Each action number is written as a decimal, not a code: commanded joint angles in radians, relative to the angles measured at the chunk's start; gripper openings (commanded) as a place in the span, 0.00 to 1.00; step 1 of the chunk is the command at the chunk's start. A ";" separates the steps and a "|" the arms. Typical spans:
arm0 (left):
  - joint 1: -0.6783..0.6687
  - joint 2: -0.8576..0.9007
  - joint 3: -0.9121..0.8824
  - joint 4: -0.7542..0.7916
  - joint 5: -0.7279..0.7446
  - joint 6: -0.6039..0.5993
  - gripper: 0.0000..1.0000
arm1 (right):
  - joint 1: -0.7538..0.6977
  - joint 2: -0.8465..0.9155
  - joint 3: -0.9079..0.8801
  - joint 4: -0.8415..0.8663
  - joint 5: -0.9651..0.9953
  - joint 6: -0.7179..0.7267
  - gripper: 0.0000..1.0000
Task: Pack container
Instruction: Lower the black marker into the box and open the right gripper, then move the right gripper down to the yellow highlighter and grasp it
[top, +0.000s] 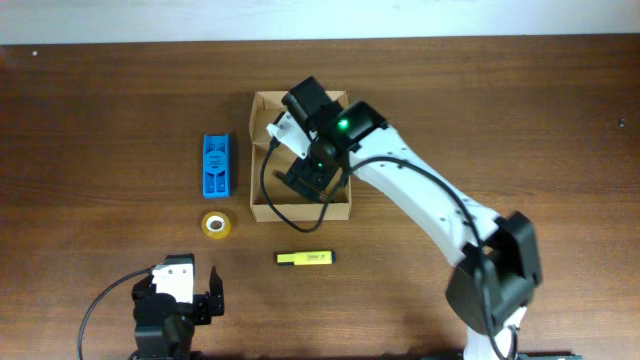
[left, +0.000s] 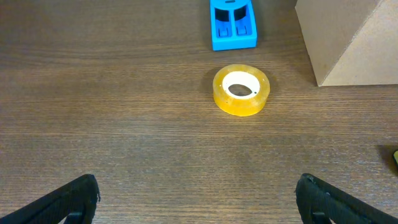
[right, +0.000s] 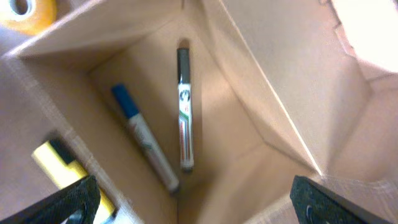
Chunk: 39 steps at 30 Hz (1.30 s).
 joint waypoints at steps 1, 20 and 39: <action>-0.005 -0.006 -0.008 0.003 -0.014 -0.010 1.00 | 0.005 -0.087 0.025 -0.066 -0.054 -0.074 0.99; -0.005 -0.006 -0.008 0.003 -0.014 -0.010 1.00 | 0.050 -0.490 -0.391 -0.131 -0.238 -0.153 0.99; -0.005 -0.006 -0.008 0.003 -0.014 -0.010 1.00 | 0.255 -0.244 -0.447 -0.035 -0.069 -0.171 1.00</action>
